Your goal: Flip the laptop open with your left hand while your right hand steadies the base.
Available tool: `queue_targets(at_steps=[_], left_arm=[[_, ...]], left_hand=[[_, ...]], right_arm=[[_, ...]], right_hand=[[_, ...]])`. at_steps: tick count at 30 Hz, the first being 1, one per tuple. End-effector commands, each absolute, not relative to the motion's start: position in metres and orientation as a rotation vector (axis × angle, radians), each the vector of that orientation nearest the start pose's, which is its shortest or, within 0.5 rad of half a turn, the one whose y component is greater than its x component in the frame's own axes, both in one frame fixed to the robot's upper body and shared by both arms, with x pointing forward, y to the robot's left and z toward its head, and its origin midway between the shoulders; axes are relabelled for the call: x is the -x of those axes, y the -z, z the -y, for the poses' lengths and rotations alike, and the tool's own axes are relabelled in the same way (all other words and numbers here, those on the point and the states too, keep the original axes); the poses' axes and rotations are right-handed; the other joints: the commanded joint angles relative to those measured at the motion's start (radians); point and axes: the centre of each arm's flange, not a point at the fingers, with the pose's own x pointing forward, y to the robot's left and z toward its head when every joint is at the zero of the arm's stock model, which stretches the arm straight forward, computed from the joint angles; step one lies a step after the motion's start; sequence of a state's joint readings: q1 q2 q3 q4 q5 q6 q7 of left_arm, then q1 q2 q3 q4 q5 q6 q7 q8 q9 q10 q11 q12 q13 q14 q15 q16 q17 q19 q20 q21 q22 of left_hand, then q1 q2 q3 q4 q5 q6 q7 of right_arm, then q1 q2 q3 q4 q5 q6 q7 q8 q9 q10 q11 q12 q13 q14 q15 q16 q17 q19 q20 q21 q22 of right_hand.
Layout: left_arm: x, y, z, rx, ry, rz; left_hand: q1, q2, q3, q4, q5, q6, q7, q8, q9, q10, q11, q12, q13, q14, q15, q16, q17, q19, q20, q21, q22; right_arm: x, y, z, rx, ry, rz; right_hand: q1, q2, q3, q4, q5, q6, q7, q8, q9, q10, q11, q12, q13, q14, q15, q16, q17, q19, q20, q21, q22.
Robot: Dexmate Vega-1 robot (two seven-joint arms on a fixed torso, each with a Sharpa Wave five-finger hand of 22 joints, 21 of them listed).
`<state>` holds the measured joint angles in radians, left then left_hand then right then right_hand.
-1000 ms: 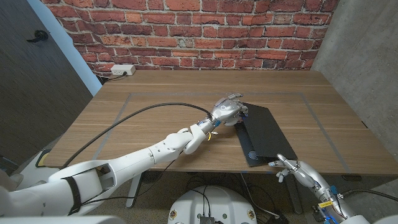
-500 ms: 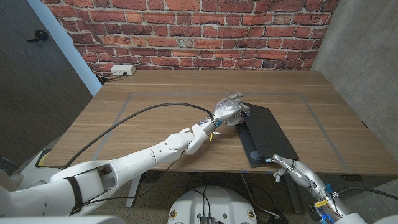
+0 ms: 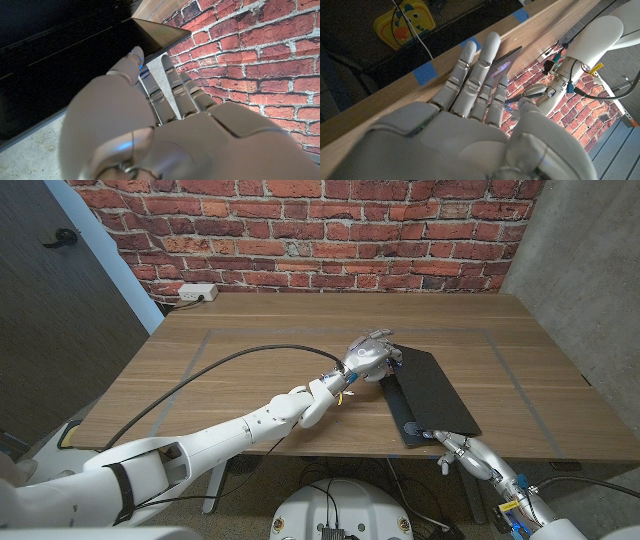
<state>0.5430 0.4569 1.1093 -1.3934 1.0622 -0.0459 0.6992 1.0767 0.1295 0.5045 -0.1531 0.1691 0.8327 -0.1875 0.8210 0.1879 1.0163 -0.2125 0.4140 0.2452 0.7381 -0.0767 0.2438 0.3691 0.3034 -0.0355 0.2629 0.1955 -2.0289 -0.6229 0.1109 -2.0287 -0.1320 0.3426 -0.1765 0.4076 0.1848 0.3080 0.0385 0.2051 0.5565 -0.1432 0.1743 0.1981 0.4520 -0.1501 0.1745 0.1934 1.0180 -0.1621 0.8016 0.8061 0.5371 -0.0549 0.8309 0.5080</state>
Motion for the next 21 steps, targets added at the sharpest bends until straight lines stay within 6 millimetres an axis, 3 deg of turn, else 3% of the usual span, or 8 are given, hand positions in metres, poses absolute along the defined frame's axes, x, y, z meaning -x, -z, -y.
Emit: queue_targets(at_steps=[1,10,21], left_arm=[[-0.567,0.055,0.004,-1.492,0.013,1.511],[-0.568,0.051,0.004,-1.488,0.005,1.522],[-0.565,0.036,0.007,-1.465,-0.018,1.563]], left_hand=[[0.004,0.009,0.0,0.003,0.003,0.09,0.078,0.003,0.002,0.187,0.015,0.095,0.089,0.006,-0.163,-0.004,0.005,0.003,0.005,-0.001,0.002],[0.006,0.01,0.0,0.003,0.003,0.09,0.081,0.001,0.002,0.186,0.015,0.093,0.086,0.007,-0.163,-0.008,0.006,0.001,0.006,-0.002,0.002],[0.004,0.01,-0.002,0.006,0.003,0.09,0.078,-0.002,0.002,0.186,0.015,0.092,0.086,0.008,-0.161,-0.011,0.008,0.002,0.006,-0.002,0.003]], right_arm=[[-0.378,0.245,0.31,0.752,-0.153,0.388],[-0.384,0.243,0.308,0.776,-0.16,0.371],[-0.384,0.24,0.306,0.798,-0.156,0.36]], right_hand=[[0.01,0.0,0.012,0.0,-0.006,0.003,0.008,0.011,0.002,0.001,0.006,0.011,0.001,0.017,-0.058,0.018,0.014,0.014,-0.045,0.01,0.006],[-0.014,0.0,0.016,0.024,-0.007,0.026,0.016,0.023,0.002,0.038,0.02,0.026,0.001,0.035,-0.059,0.055,0.046,0.046,-0.054,0.035,0.01],[-0.023,-0.005,0.02,0.031,-0.007,0.036,0.021,0.024,0.002,0.046,0.024,0.027,0.001,0.06,-0.058,0.089,0.073,0.083,-0.064,0.058,0.011]])
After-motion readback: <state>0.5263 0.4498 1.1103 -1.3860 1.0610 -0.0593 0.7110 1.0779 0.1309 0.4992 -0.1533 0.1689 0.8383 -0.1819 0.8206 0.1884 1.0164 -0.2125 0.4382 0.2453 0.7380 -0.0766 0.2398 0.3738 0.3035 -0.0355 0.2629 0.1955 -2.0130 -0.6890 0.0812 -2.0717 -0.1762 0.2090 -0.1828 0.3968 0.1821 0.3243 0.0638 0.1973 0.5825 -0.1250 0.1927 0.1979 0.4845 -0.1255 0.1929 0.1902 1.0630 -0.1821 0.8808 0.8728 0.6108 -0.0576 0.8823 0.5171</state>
